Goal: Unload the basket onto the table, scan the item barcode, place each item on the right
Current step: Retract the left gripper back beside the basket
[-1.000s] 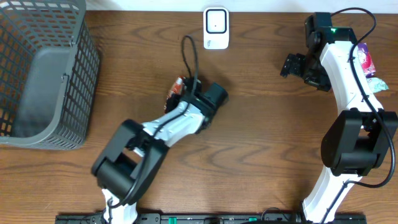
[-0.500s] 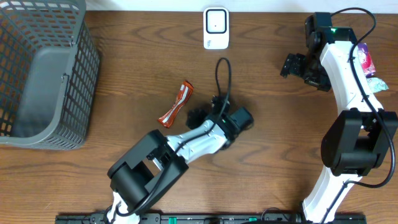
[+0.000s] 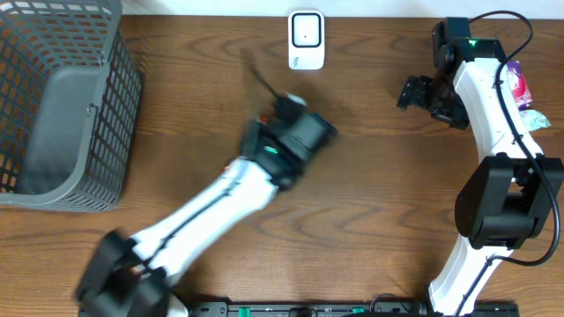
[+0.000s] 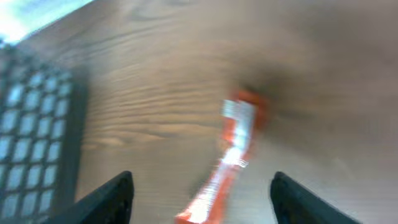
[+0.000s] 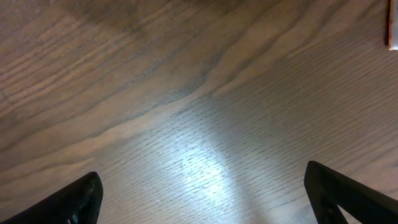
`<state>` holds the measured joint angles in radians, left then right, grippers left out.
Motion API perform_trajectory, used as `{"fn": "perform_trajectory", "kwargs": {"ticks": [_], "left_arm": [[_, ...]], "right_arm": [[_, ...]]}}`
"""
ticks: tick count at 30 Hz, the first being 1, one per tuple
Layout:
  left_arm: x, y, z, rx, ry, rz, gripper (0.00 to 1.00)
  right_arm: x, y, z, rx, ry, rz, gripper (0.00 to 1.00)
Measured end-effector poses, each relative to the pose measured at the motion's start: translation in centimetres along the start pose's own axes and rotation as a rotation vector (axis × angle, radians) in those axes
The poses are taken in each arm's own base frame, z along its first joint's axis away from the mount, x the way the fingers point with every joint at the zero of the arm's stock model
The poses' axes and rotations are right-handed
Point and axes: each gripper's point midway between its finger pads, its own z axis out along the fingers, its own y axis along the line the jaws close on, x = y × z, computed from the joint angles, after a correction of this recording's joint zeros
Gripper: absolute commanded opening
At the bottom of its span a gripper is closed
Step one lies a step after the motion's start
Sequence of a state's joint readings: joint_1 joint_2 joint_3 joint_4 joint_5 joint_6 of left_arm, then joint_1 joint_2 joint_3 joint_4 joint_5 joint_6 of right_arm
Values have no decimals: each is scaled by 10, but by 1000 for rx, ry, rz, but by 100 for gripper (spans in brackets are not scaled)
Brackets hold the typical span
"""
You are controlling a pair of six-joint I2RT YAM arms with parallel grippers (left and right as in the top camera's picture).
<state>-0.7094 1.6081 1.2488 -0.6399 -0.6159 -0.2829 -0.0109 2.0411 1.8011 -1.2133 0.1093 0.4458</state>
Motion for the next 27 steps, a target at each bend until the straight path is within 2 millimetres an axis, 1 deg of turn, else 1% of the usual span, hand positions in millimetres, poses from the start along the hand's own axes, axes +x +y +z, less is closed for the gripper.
{"fn": "perform_trajectory", "kwargs": {"ticks": [2, 3, 5, 6, 8, 10, 12, 13, 15, 17, 18, 20, 24, 25, 26, 27], "left_arm": [[-5, 33, 1, -15, 13, -83, 79], [-5, 44, 2, -19, 24, -110, 82], [-3, 67, 8, -20, 57, -171, 84], [0, 75, 12, -16, 78, -194, 84], [8, 86, 19, -3, 123, -228, 84], [17, 93, 23, 15, 171, -250, 85], [24, 97, 25, 24, 203, -261, 85], [26, 99, 26, 27, 217, -267, 87], [30, 103, 28, 28, 235, -295, 95], [33, 110, 31, 20, 252, -350, 100], [36, 115, 32, 9, 261, -384, 98], [40, 126, 35, -11, 277, -457, 98], [47, 134, 38, -19, 312, -530, 98], [52, 133, 36, -18, 330, -531, 98], [54, 132, 35, -16, 343, -534, 98], [56, 132, 35, -15, 350, -537, 98]], "right_arm": [[0, 0, 0, 0, 0, 0, 99], [0, 0, 0, 0, 0, 0, 99], [0, 0, 0, 0, 0, -1, 99], [0, 0, 0, 0, 0, -2, 99], [0, 0, 0, -1, -1, -2, 99], [-1, 4, 0, -19, 0, -1, 99], [6, 12, 0, -68, 32, -2, 99], [11, 16, -1, -96, 58, -2, 99], [20, 28, -3, -170, 107, -1, 99], [25, 46, -8, -271, 142, 8, 99], [27, 55, -11, -325, 161, 11, 99], [31, 75, -19, -432, 189, 9, 99], [37, 113, -32, -558, 187, -48, 99], [41, 126, -34, -574, 178, -79, 95], [47, 138, -37, -584, 170, -112, 88], [54, 150, -39, -592, 162, -147, 87]]}}
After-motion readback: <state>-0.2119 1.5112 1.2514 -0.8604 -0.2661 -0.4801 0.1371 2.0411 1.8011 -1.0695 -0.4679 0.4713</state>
